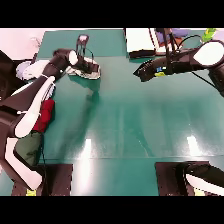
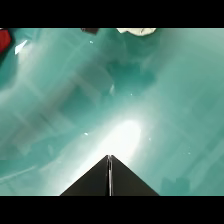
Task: Fold the shirts.
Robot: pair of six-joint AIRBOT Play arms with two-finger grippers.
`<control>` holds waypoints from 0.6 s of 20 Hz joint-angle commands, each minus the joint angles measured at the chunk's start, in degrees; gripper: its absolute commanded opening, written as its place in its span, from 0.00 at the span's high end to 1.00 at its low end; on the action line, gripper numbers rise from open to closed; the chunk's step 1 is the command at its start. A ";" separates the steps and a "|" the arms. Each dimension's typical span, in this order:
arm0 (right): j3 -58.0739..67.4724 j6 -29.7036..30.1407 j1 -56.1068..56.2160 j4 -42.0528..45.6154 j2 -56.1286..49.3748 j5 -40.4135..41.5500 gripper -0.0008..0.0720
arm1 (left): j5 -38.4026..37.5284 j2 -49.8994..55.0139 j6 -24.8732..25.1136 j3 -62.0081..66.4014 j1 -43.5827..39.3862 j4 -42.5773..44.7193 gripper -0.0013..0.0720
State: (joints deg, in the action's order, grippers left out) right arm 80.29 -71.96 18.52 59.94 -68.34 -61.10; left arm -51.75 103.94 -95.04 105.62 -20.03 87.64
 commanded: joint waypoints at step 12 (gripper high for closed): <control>0.09 -3.63 -14.82 -0.02 16.44 4.09 0.97 | -16.09 -33.14 13.73 10.80 -15.78 6.88 0.95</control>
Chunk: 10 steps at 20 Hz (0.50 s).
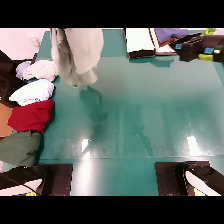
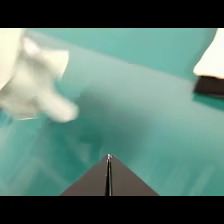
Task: Fold the shirts.
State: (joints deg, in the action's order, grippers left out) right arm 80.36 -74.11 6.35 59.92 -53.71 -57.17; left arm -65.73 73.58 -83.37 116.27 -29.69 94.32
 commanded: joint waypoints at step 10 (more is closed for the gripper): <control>0.00 -2.56 -6.43 0.07 2.38 -1.33 0.97 | -4.11 12.66 5.73 -12.74 -15.91 -21.42 0.10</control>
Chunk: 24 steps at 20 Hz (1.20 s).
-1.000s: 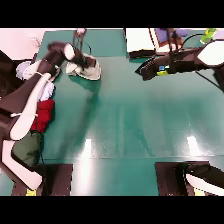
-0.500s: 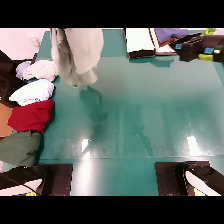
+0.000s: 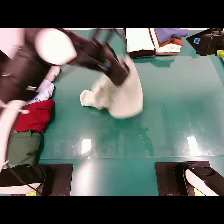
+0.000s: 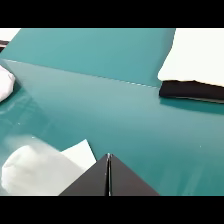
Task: Fold the shirts.
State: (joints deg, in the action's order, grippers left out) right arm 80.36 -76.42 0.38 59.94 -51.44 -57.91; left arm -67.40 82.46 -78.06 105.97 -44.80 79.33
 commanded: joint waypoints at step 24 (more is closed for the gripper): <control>-0.11 -0.26 -0.35 0.04 -4.98 -5.64 0.97 | 4.87 19.87 -14.93 -17.51 25.68 0.76 0.10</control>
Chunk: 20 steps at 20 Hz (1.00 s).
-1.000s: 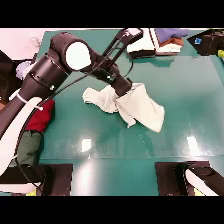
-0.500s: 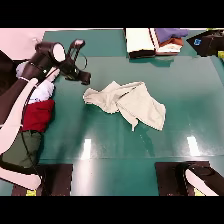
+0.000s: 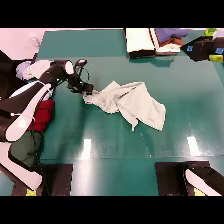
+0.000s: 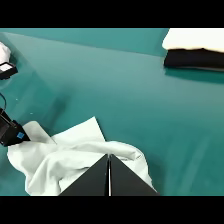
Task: Fold the shirts.
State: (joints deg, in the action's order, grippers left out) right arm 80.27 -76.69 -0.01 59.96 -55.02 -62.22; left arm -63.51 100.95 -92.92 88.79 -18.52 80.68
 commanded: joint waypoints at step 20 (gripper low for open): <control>-39.04 -7.37 -5.57 7.69 -12.15 2.16 0.30 | -1.57 1.05 2.95 6.82 -0.55 0.26 0.95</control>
State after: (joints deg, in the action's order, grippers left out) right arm 43.07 -80.66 -9.23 66.96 -64.55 -65.54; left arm -64.53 102.04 -90.06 95.50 -19.07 80.95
